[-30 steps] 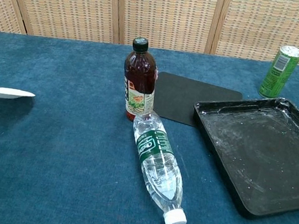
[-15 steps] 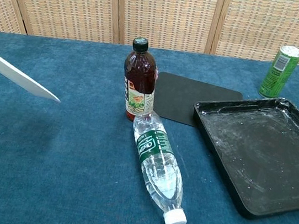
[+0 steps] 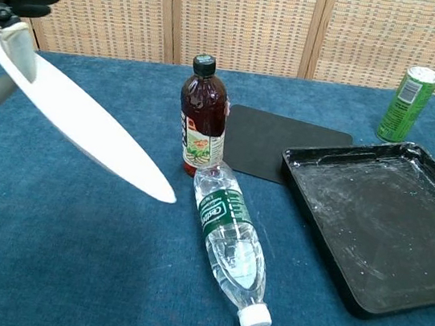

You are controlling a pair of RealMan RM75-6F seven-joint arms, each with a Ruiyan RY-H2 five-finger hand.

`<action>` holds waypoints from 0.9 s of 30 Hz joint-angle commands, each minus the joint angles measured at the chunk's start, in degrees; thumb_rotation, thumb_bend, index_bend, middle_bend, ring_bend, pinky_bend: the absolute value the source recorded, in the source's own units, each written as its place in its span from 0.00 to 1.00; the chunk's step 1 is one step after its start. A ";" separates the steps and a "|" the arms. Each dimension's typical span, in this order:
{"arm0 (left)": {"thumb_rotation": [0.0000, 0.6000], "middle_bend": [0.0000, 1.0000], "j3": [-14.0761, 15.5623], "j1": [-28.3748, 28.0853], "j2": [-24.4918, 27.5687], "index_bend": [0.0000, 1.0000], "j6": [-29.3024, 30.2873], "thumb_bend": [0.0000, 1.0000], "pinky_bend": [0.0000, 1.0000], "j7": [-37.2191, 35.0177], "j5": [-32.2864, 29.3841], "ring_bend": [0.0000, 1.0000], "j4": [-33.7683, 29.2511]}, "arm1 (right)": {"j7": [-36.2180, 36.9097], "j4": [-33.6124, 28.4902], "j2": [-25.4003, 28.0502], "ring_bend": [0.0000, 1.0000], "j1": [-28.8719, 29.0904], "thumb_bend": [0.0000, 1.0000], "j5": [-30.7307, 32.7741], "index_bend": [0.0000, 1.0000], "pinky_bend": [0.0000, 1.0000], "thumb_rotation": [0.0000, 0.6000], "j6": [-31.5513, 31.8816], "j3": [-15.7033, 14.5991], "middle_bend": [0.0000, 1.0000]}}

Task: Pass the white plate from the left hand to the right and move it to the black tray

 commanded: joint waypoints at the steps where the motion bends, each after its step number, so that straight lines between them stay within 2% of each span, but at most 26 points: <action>1: 1.00 0.00 -1.90 -1.79 -4.21 0.80 0.37 0.51 0.00 0.34 -0.15 0.00 0.86 | -0.28 0.21 -0.23 0.00 0.10 0.00 0.09 0.00 0.00 1.00 -0.05 0.05 0.00; 4: 1.00 0.00 -2.96 -3.07 -8.24 0.80 -0.37 0.50 0.00 0.53 -1.13 0.00 3.33 | -0.59 0.44 -0.54 0.00 0.19 0.00 0.19 0.00 0.00 1.00 -0.04 0.11 0.00; 9: 1.00 0.00 -3.77 -5.07 -14.01 0.80 -3.62 0.41 0.00 1.48 -3.24 0.00 8.97 | -1.42 1.07 -1.09 0.00 0.63 0.00 0.67 0.00 0.00 1.00 -0.93 0.04 0.00; 13: 1.00 0.00 -3.48 -6.27 -16.94 0.75 -6.99 0.27 0.00 2.41 -5.19 0.00 13.58 | -1.75 1.31 -1.37 0.00 0.73 0.00 1.18 0.00 0.00 1.00 -1.09 0.18 0.00; 14: 1.00 0.00 -3.24 -6.48 -17.24 0.69 -8.22 0.20 0.00 2.86 -5.84 0.00 14.57 | -1.80 1.33 -1.42 0.00 0.78 0.00 1.19 0.00 0.00 1.00 -1.09 0.22 0.00; 16: 1.00 0.00 -2.89 -6.75 -17.22 0.47 -10.17 0.07 0.00 3.50 -6.84 0.00 15.31 | -1.87 1.35 -1.52 0.00 0.96 0.00 1.19 0.00 0.00 1.00 -1.29 0.27 0.00; 17: 1.00 0.00 -2.31 -6.77 -16.58 0.28 -13.27 0.02 0.00 4.77 -8.38 0.00 15.12 | -1.91 1.34 -1.62 0.00 1.18 0.00 1.17 0.00 0.00 1.00 -1.59 0.29 0.00; 18: 1.00 0.00 -1.97 -6.84 -15.94 0.12 -14.87 0.00 0.00 5.35 -9.12 0.00 14.30 | -1.96 1.36 -1.67 0.00 1.31 0.00 1.17 0.00 0.00 1.00 -1.78 0.29 0.00; 19: 1.00 0.00 -1.44 -6.91 -15.06 0.05 -16.60 0.00 0.00 5.79 -9.79 0.00 13.32 | -2.04 1.36 -1.73 0.00 1.46 0.00 1.13 0.00 0.00 1.00 -1.99 0.29 0.00; 20: 1.00 0.00 -0.86 -7.01 -13.69 0.00 -18.53 0.00 0.00 6.58 -10.56 0.00 11.84 | -2.15 1.34 -1.81 0.00 1.67 0.00 1.02 0.00 0.00 1.00 -2.23 0.27 0.00; 23: 1.00 0.00 0.23 -7.03 -10.64 0.00 -20.87 0.00 0.00 7.15 -11.65 0.00 8.59 | -2.56 1.10 -1.99 0.00 2.04 0.00 0.58 0.00 0.00 1.00 -2.45 0.24 0.00; 27: 1.00 0.00 1.42 -6.71 -6.39 0.00 -21.08 0.00 0.00 7.82 -11.77 0.00 5.26 | -3.21 0.64 -2.13 0.00 2.21 0.00 0.25 0.00 0.00 1.00 -2.57 0.00 0.00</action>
